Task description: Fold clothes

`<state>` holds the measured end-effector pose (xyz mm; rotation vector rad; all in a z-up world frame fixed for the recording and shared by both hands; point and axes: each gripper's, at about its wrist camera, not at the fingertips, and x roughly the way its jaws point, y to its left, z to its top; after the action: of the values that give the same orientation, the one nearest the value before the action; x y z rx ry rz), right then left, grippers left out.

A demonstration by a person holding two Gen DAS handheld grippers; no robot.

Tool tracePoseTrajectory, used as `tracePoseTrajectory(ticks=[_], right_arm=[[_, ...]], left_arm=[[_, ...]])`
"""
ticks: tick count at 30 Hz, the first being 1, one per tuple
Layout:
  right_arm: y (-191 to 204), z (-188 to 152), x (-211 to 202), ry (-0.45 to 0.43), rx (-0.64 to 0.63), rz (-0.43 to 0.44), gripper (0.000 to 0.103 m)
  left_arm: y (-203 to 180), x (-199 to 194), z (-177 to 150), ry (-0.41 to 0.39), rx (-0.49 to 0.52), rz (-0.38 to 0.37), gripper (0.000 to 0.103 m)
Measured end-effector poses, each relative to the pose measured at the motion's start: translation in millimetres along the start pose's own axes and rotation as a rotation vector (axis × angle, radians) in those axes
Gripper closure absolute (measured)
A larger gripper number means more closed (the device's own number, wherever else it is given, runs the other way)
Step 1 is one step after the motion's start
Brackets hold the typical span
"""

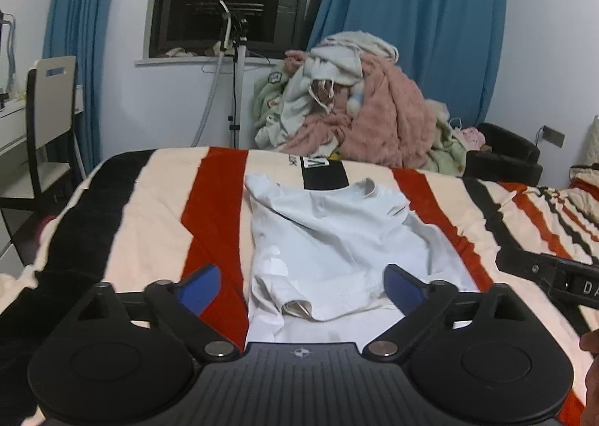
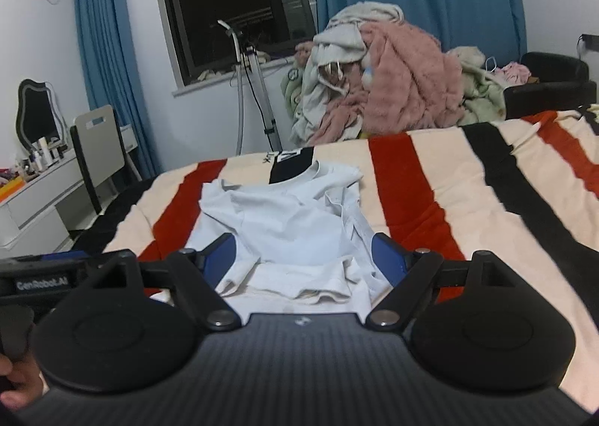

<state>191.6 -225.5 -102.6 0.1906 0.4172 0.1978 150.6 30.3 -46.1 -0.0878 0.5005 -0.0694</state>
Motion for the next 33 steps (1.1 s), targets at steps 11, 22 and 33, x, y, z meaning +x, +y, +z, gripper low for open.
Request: tracePoseTrajectory(ticks=[11,22,33], right_arm=[[7.4,-16.6,-68.0,-0.075,0.017,-0.03,0.022],[11.7,-21.6,-65.0,-0.08,-0.004,-0.039,0.022],[-13.1,-31.0,-43.3,0.084,0.149,-0.118,0.022]], left_arm=[[-15.3,-72.0,-33.9,-0.033,0.037,-0.002,0.001],[-16.6,-64.0,-43.8,-0.007,0.055,0.009,0.001],[-2.1,-33.6,-67.8,0.268,-0.176,-0.079,0.001]])
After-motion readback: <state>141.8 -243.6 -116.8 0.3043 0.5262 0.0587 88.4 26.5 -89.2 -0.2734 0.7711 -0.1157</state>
